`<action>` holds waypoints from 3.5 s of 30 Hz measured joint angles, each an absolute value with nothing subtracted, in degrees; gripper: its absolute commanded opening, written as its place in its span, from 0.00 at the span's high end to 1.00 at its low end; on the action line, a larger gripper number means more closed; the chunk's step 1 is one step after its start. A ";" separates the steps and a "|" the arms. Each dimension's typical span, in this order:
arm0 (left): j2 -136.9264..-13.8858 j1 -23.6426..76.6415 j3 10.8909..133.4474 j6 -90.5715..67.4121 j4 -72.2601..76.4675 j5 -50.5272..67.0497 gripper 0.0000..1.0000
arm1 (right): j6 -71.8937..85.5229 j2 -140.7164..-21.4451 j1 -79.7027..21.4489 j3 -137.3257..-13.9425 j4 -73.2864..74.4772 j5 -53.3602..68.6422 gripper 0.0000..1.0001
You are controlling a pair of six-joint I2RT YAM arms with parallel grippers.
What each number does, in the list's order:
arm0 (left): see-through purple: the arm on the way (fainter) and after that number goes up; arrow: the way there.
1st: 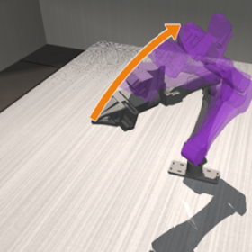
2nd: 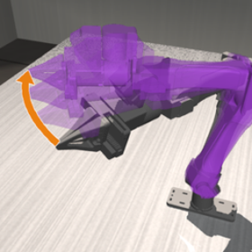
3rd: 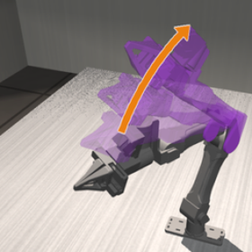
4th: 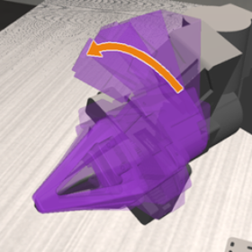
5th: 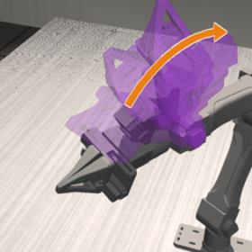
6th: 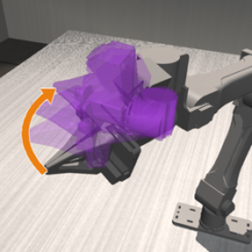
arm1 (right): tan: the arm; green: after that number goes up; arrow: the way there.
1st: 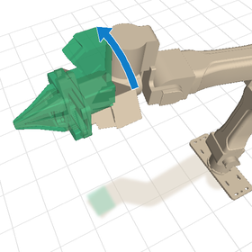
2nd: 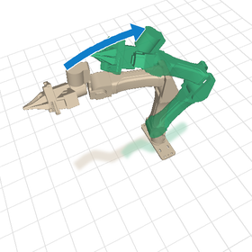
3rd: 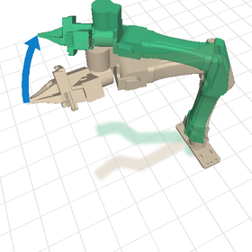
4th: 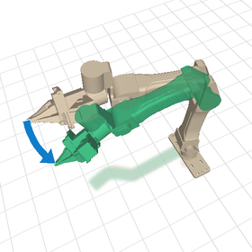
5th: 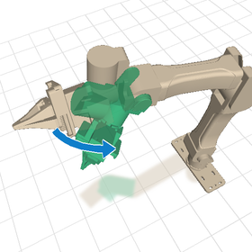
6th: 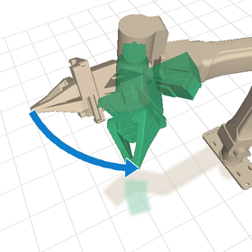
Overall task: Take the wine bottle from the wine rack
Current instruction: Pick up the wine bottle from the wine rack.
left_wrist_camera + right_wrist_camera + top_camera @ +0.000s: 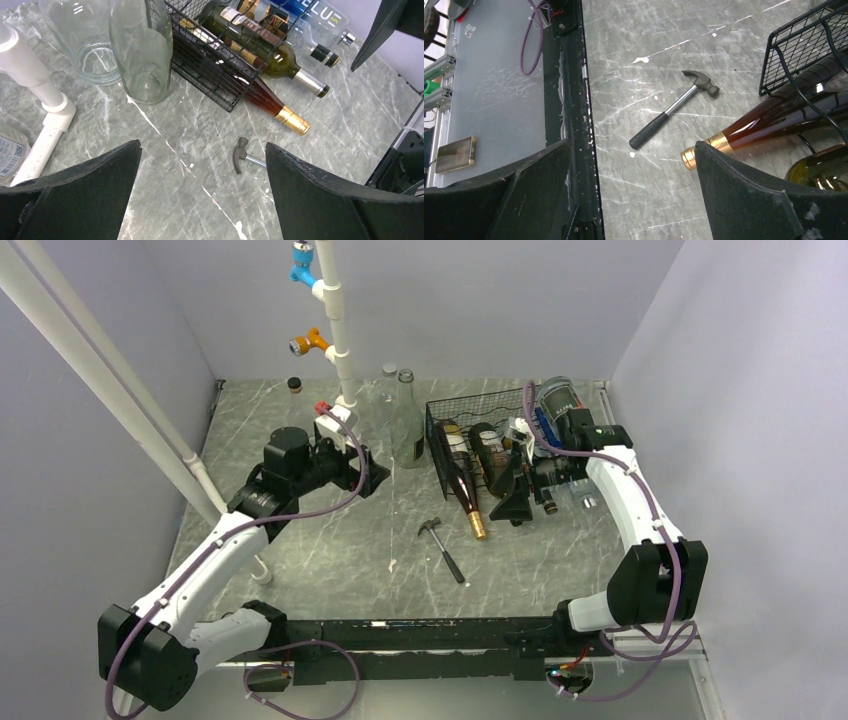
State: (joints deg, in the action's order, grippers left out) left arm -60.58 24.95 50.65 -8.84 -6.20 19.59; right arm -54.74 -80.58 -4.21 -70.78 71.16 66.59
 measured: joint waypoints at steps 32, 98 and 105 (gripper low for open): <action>-62.89 25.02 51.48 -8.21 -8.56 23.38 0.01 | -56.69 -80.64 3.84 -71.07 73.08 68.34 0.04; -59.70 25.21 51.88 -7.53 -11.70 22.44 0.01 | -18.98 -78.24 27.03 -78.72 39.48 61.56 0.00; -59.68 25.21 51.88 -7.51 -11.86 21.78 0.01 | -14.85 -82.11 30.59 -78.72 35.20 60.20 0.00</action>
State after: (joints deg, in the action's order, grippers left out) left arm -59.68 25.21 51.88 -7.51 -11.86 21.78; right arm -14.85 -82.11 30.59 -78.72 35.20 60.20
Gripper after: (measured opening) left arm 0.992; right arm 0.993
